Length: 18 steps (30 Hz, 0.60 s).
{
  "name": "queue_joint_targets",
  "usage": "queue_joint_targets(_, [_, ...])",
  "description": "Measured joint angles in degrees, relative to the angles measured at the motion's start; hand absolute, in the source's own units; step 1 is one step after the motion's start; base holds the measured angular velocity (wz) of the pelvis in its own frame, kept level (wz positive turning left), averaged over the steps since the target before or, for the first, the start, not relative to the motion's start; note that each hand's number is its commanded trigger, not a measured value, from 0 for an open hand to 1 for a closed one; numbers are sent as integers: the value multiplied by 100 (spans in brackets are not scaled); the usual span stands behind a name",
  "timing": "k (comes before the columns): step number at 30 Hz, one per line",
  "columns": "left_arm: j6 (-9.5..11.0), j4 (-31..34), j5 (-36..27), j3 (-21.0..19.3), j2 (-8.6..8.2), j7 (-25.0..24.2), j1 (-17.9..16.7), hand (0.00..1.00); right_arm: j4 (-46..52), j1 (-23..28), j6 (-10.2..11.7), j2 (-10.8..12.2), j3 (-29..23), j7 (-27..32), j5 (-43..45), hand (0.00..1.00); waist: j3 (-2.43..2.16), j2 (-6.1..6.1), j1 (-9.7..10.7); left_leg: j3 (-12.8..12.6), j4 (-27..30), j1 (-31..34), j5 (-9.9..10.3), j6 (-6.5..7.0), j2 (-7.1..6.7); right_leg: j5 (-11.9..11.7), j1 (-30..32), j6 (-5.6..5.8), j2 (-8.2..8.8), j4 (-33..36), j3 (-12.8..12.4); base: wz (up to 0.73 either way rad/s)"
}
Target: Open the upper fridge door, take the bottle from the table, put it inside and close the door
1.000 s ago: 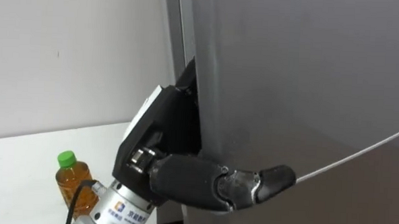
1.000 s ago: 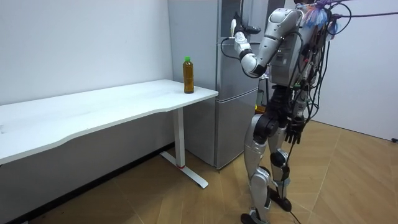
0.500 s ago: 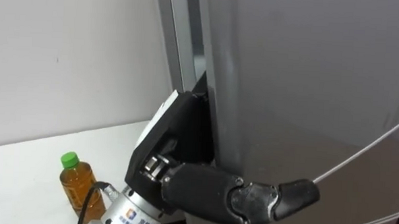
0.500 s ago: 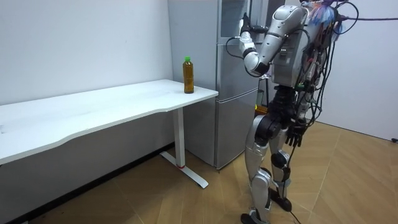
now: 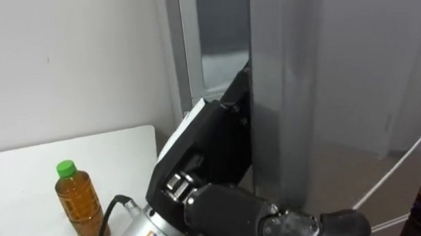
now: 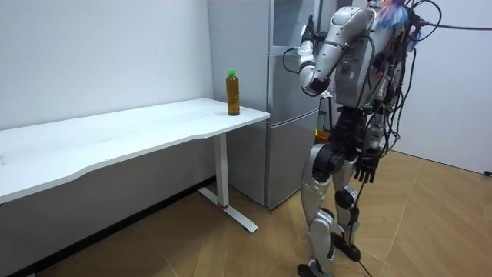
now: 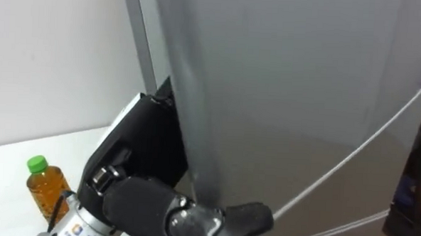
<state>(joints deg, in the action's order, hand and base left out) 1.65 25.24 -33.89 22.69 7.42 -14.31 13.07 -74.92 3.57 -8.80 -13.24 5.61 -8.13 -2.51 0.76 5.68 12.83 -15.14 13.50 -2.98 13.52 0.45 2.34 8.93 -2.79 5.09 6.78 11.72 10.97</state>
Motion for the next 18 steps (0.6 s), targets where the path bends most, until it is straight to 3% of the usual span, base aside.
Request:
queue_joint_targets(4, [-51,-242,-38,431,-78,-196,308,0,88,-19,0,0,16,49,0,0,32,-19,134,-216,-11,-78,53,43,1,-63,18,16,1,7,-145,-33])
queue_joint_targets(6, [-129,-581,-33,626,-307,-317,556,0,188,-28,9,0,32,130,-16,0,40,6,285,-412,-24,-77,84,56,3,-71,117,30,-4,58,-338,-48])
queue_joint_targets(11, [-128,-1188,-27,808,-600,-676,1165,0,242,-31,83,4,2,168,-272,0,42,13,661,-686,-61,-104,109,28,59,-96,275,10,-86,85,-635,-33])
queue_joint_targets(13, [-123,-1337,-20,906,-680,-729,1262,0,241,-7,85,3,4,197,-475,0,41,15,785,-742,-65,-126,120,4,95,-90,274,-9,-128,69,-667,-23])
queue_joint_targets(16, [-206,-1431,-34,1106,-644,-912,1271,0,252,-3,83,-2,7,316,-900,0,35,45,865,-837,-76,-181,111,-40,149,-100,281,-49,-212,-3,-787,-21])
queue_joint_targets(18, [-430,-1601,-15,1419,-504,-1075,1271,0,268,-5,144,-17,36,372,-1056,0,33,81,891,-848,-74,-164,110,-50,152,-96,378,-55,-220,13,-817,-6])
